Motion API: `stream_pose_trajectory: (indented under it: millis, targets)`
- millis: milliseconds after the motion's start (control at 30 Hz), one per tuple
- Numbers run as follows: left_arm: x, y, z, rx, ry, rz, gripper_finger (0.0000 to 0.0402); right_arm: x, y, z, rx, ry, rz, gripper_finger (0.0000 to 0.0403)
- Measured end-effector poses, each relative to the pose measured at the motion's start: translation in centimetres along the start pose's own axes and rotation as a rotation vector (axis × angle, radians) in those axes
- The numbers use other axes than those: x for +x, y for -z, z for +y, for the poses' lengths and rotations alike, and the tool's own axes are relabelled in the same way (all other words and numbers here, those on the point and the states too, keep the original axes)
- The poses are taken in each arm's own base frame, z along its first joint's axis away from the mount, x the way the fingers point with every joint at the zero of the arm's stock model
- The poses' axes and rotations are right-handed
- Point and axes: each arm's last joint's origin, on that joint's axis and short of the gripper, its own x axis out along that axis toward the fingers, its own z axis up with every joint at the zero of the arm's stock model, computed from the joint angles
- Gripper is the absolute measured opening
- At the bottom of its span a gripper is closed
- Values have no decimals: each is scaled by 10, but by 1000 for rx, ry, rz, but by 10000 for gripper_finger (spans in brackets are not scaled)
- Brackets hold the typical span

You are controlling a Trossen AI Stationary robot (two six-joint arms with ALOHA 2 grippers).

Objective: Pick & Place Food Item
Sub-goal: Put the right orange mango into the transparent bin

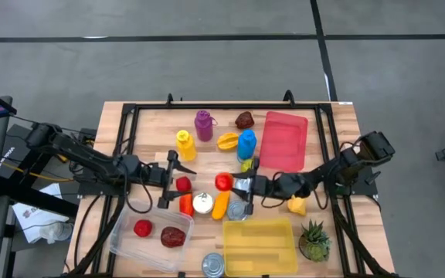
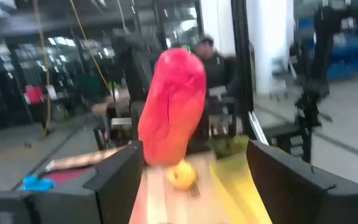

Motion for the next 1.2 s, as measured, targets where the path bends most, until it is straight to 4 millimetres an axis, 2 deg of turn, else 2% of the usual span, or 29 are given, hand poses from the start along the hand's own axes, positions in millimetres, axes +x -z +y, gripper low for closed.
stream_pose_trajectory:
  millis: [200,400,500,767,1200]
  targets:
    - [14,12,11,-37,-33,-42,313,2,4,-8,13,-35,-4,151]
    - [36,25,23,-90,-3,9,350,3,6,-11,-1,-34,6,151]
    - [45,26,26,-86,-15,14,359,5,7,-14,-6,-33,20,151]
    - [66,23,27,-81,20,3,369,8,11,-22,6,-24,51,151]
    - [90,23,27,-49,35,-4,356,11,12,-28,39,-49,48,148]
